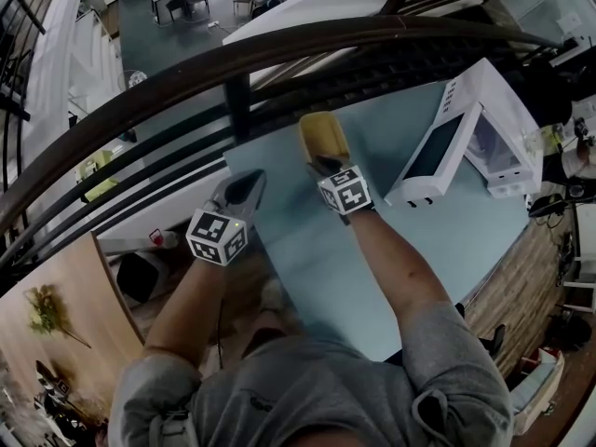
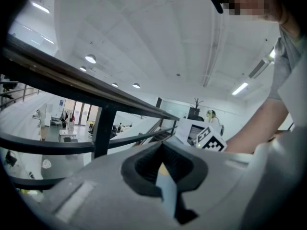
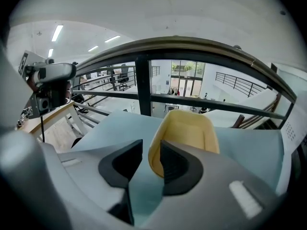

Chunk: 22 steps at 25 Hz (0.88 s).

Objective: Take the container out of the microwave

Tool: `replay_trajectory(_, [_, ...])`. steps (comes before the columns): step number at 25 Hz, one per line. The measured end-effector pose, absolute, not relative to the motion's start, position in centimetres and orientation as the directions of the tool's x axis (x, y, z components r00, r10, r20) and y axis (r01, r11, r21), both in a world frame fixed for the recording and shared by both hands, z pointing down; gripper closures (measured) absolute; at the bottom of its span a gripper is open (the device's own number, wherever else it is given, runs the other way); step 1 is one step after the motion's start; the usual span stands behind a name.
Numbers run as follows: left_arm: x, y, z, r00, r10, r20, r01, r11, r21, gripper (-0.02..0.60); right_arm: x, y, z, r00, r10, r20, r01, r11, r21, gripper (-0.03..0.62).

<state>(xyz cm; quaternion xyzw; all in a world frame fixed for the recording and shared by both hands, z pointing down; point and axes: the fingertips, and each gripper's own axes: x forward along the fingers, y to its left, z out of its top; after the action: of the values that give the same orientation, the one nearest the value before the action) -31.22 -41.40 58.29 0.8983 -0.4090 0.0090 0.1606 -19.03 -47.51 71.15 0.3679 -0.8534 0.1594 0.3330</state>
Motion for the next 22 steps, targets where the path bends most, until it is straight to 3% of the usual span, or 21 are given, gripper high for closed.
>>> replay_trajectory(22, [-24.3,-39.1,49.1,0.73,-0.681,0.064,-0.676,-0.704,0.219,0.555,-13.6,-45.4,58.6,-0.52,-0.648,0.556,-0.779,0.627,0.001,0.482])
